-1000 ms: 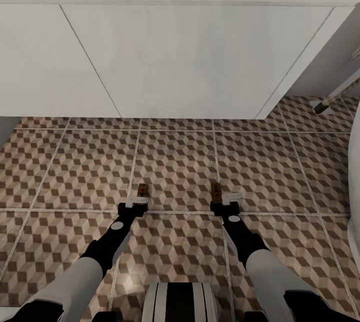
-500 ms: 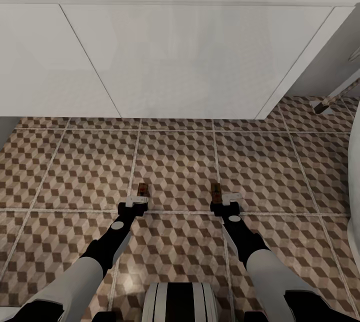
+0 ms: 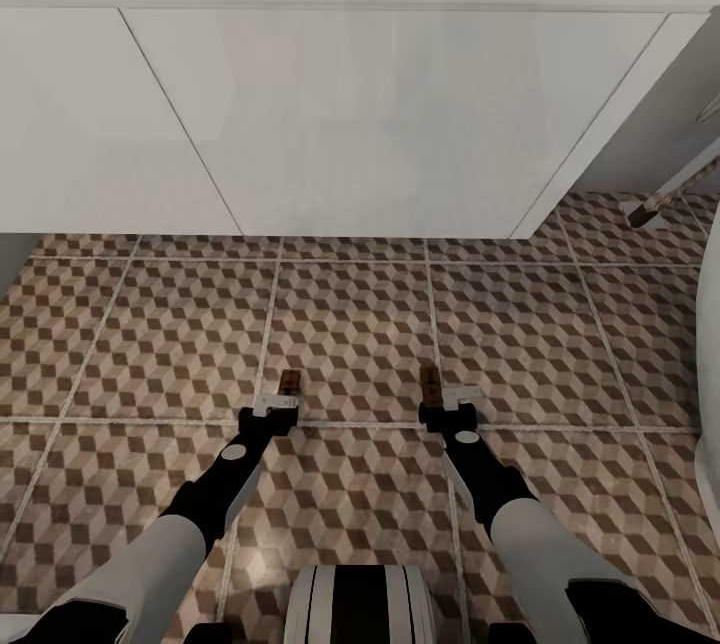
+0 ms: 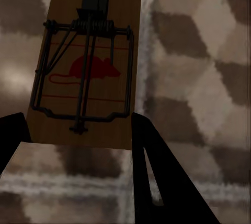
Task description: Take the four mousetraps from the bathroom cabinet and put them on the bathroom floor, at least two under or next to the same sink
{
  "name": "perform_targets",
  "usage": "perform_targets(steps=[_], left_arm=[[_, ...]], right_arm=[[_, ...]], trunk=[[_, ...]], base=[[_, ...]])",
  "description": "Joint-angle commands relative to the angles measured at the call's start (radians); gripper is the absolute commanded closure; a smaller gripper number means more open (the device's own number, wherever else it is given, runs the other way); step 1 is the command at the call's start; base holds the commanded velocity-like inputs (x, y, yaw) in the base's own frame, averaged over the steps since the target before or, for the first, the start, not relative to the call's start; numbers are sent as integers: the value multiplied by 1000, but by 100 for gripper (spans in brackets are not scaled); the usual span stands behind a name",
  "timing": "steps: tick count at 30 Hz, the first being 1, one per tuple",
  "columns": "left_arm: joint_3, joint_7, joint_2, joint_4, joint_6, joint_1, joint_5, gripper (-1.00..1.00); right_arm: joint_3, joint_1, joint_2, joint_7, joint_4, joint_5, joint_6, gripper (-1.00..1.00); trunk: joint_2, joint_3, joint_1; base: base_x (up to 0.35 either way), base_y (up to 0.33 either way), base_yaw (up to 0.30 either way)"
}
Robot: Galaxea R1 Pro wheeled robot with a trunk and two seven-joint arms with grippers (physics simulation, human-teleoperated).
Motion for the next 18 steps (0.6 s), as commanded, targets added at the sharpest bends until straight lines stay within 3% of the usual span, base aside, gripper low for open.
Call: perform_targets(steps=[1, 9, 18], left_arm=[[-5, 1, 1, -5, -2, 0, -1, 100], [-5, -45, 1, -19, -1, 0, -2, 100], [-9, -47, 1, -22, -9, 0, -7, 100]], right_arm=[[-6, 0, 1, 0, -7, 8, 4, 100], [-5, 0, 1, 0, -21, 8, 6, 100], [-4, 0, 1, 0, -29, 8, -16, 100]], trunk=[[0, -1, 0], [0, -1, 0], [0, -1, 0]], base=[[0, 0, 0], [0, 0, 0], [0, 0, 0]])
